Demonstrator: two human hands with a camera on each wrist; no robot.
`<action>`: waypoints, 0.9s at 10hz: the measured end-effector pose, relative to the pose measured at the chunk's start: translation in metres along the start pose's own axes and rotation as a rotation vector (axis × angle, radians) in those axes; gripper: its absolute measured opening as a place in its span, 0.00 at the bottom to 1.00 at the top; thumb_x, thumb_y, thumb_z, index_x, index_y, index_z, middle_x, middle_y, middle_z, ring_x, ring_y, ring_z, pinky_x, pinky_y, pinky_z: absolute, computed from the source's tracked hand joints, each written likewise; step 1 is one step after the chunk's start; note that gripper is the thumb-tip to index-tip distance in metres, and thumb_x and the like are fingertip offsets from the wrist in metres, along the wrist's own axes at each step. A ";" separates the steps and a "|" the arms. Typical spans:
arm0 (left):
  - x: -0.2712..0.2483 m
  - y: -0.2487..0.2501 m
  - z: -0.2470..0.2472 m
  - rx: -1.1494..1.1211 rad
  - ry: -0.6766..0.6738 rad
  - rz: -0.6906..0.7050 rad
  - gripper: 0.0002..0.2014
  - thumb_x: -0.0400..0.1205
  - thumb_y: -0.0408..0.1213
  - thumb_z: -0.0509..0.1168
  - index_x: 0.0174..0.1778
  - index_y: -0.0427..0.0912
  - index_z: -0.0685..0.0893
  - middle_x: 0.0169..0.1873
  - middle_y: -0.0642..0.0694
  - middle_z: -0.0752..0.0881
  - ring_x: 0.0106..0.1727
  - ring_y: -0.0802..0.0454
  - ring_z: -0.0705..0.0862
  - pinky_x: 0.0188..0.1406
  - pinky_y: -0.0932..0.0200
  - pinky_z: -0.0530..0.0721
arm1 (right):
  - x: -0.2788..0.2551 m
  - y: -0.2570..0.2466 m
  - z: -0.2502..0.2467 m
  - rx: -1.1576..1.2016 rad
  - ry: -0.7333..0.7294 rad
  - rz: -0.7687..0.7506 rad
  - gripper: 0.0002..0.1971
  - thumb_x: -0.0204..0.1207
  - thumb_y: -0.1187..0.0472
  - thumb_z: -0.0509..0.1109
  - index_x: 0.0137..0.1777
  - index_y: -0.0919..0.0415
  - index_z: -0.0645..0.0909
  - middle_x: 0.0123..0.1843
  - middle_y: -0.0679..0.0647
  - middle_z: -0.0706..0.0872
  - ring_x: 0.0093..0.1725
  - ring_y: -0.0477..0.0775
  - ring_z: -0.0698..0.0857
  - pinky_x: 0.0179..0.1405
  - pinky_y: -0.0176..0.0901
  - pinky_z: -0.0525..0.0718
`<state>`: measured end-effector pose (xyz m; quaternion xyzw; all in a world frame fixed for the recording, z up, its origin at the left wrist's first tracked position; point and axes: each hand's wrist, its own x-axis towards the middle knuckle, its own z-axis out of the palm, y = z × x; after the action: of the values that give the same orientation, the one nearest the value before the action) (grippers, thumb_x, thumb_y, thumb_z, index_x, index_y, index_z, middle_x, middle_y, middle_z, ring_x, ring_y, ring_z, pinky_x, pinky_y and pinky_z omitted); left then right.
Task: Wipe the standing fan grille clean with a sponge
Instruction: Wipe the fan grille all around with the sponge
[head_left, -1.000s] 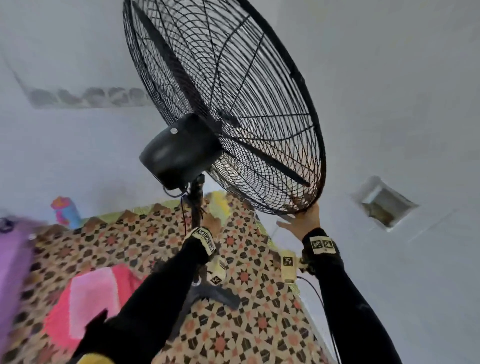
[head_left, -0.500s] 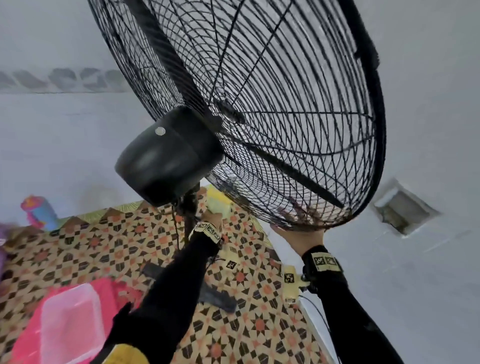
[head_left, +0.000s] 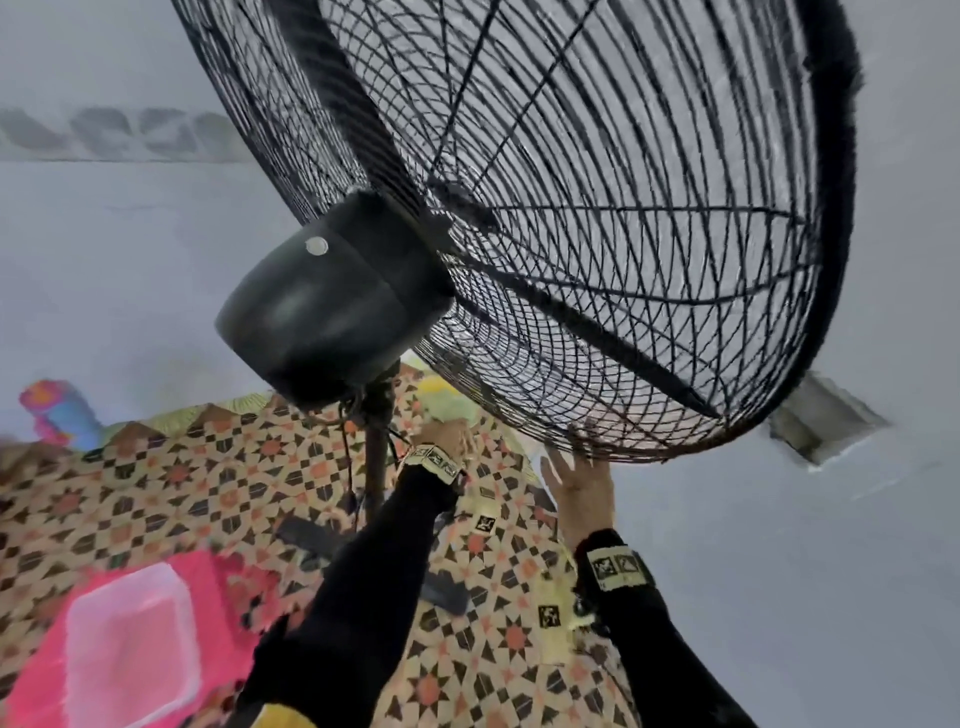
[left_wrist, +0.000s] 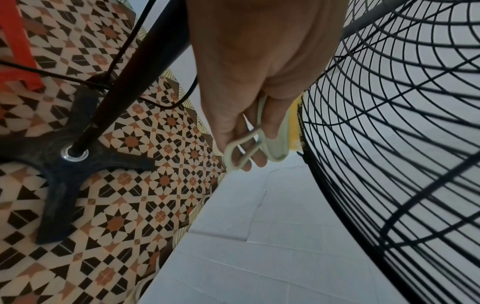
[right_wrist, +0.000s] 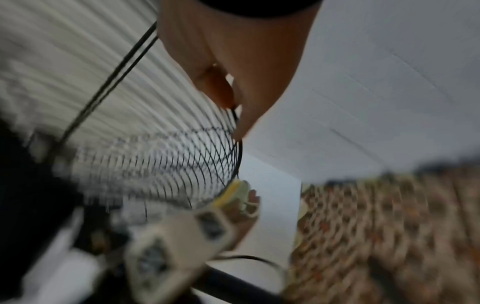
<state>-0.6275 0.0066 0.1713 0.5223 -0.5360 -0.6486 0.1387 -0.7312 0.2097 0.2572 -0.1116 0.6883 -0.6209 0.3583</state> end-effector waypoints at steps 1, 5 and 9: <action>-0.003 0.000 0.005 -0.300 0.004 -0.036 0.03 0.85 0.27 0.70 0.52 0.38 0.84 0.46 0.37 0.88 0.41 0.41 0.88 0.33 0.58 0.84 | -0.003 -0.018 0.009 0.121 -0.062 -0.039 0.32 0.79 0.54 0.79 0.81 0.52 0.73 0.79 0.47 0.78 0.78 0.54 0.76 0.81 0.36 0.65; 0.016 -0.021 -0.002 -0.371 0.206 0.033 0.15 0.84 0.27 0.70 0.66 0.33 0.82 0.52 0.37 0.91 0.51 0.36 0.93 0.56 0.40 0.92 | 0.007 -0.012 0.010 -0.026 0.140 -0.371 0.49 0.48 0.41 0.93 0.72 0.49 0.78 0.69 0.45 0.86 0.70 0.47 0.83 0.73 0.51 0.82; -0.008 -0.078 0.034 -0.219 0.065 0.319 0.10 0.88 0.38 0.69 0.62 0.37 0.85 0.50 0.38 0.93 0.47 0.37 0.93 0.46 0.39 0.93 | 0.006 0.008 0.009 -0.042 0.176 -0.532 0.35 0.53 0.44 0.91 0.61 0.35 0.81 0.60 0.42 0.90 0.63 0.44 0.87 0.68 0.46 0.84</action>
<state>-0.6223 0.0610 0.1055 0.4332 -0.5336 -0.6555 0.3129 -0.7275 0.2004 0.2482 -0.2415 0.6760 -0.6860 0.1190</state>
